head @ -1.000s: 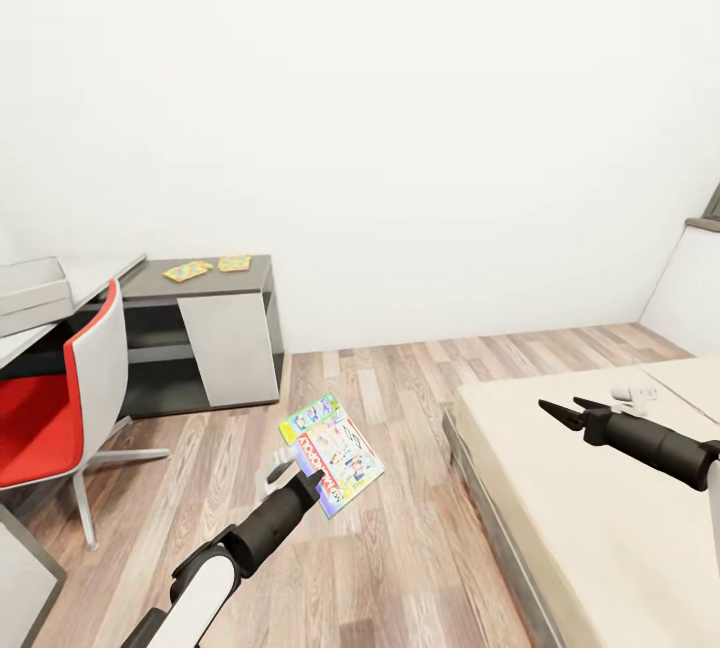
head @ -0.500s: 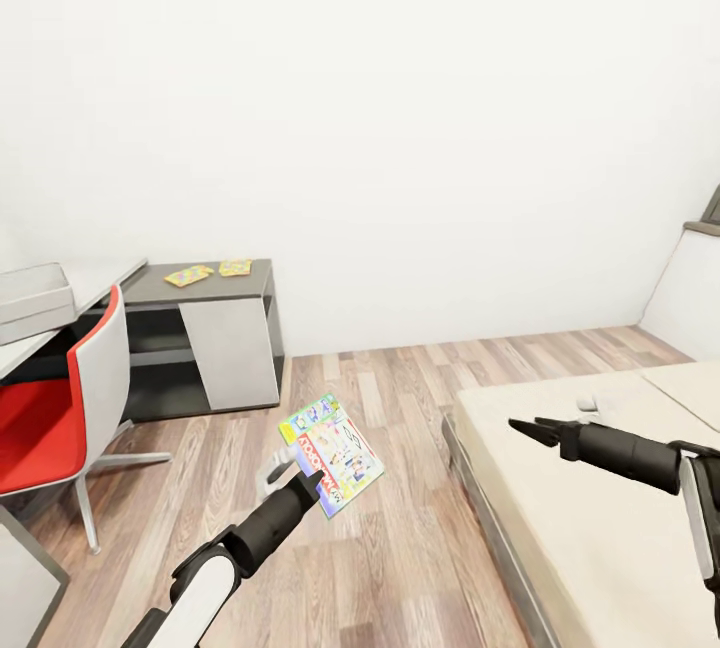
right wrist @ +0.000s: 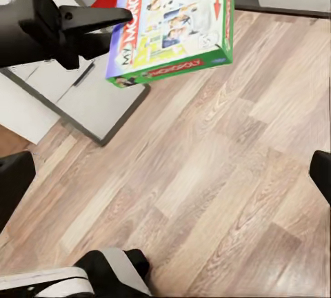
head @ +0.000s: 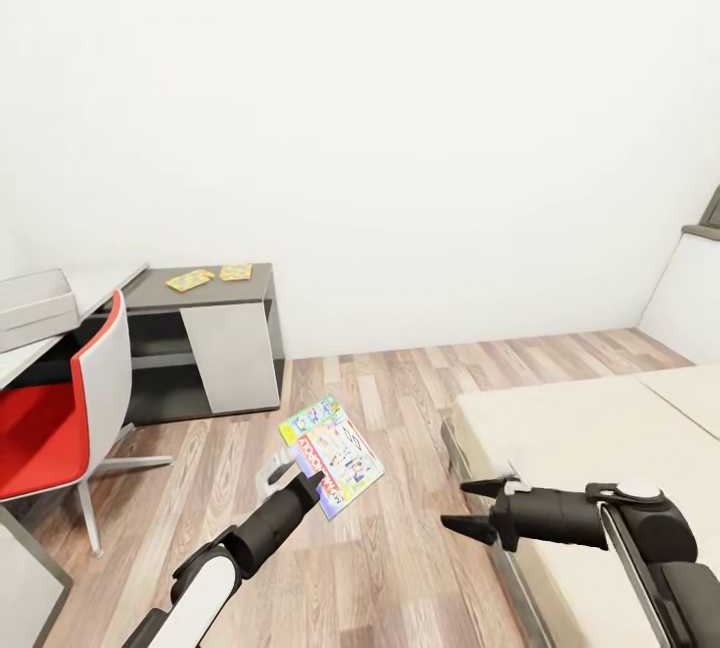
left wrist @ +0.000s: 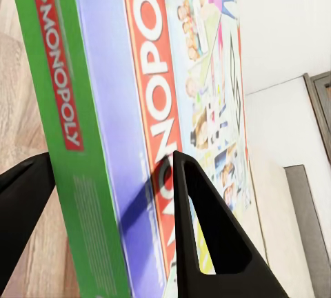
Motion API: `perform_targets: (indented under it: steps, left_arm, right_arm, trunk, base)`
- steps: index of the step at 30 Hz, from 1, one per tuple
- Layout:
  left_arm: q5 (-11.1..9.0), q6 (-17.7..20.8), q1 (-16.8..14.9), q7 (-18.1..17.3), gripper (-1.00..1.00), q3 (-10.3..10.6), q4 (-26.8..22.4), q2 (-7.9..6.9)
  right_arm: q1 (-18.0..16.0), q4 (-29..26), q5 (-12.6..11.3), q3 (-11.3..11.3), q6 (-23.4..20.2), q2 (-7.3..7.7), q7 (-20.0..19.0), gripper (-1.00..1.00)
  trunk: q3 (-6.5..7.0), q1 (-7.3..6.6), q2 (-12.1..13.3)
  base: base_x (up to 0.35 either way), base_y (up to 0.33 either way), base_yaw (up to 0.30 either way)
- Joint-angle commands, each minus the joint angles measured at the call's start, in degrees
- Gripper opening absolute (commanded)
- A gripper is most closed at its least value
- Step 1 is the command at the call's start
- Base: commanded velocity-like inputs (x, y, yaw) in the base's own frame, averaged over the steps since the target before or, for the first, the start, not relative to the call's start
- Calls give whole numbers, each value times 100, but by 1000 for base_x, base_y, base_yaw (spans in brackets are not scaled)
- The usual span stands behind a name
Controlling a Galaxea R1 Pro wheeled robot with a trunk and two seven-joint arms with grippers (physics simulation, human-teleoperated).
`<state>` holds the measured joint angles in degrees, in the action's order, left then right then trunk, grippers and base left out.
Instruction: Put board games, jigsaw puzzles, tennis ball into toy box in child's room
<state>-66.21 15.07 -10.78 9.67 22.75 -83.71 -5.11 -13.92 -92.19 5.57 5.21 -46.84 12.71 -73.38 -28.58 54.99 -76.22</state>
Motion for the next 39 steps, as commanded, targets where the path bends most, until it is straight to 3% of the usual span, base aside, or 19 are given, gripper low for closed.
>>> perform_targets:
  steps: [1,2,5,6,11,12,15,16,19,27,39]
  left_arm:
    - [-51,4,-6,59,-100,10,-9,-5]
    - [-51,4,-6,59,-100,10,-9,-5]
    - [-51,4,-5,61,-100,10,-7,-4]
    - [-51,4,-5,61,-100,10,-7,-4]
    - [-50,4,-4,66,-100,10,-6,-4]
    - [-50,4,-4,66,-100,10,-6,-4]
    - [-50,4,-6,68,-100,10,-5,-4]
    - [-50,4,-6,68,-100,10,-5,-4]
    - [-50,4,-6,69,-100,10,-5,-4]
    - [-50,4,-8,71,-100,17,-5,-3]
    - [-46,4,-6,70,-100,8,-1,-6]
  right_arm:
    - [25,-15,58,-107,51,-8,113,100]
    - [25,-15,58,-107,51,-8,113,100]
    - [86,-29,60,-323,230,-97,780,100]
    - [86,-29,60,-323,230,-97,780,100]
    - [131,-37,62,-422,354,-394,2306,100]
    - [131,-37,62,-422,354,-394,2306,100]
    - [141,-41,60,-395,387,-505,3213,100]
    - [141,-41,60,-395,387,-505,3213,100]
    - [145,-43,56,-361,403,-566,3844,100]
    - [144,-44,25,-330,416,-650,4366,100]
    - [144,-45,-23,-324,409,-731,4502,100]
  trunk:
    - [12,-23,38]
    - [30,-45,78]
    - [84,-110,198]
    - [102,-132,238]
    - [192,-242,439]
    - [210,-264,479]
    - [264,-330,599]
    - [282,-352,639]
    - [336,-418,760]
    - [479,-594,1081]
    - [695,-857,1562]
  base:
    - [0,0,0]
    - [0,0,0]
    - [0,0,0]
    - [0,0,0]
    - [0,0,0]
    - [0,0,0]
    - [0,0,0]
    - [0,0,0]
    - [0,0,0]
    - [0,0,0]
    - [0,0,0]
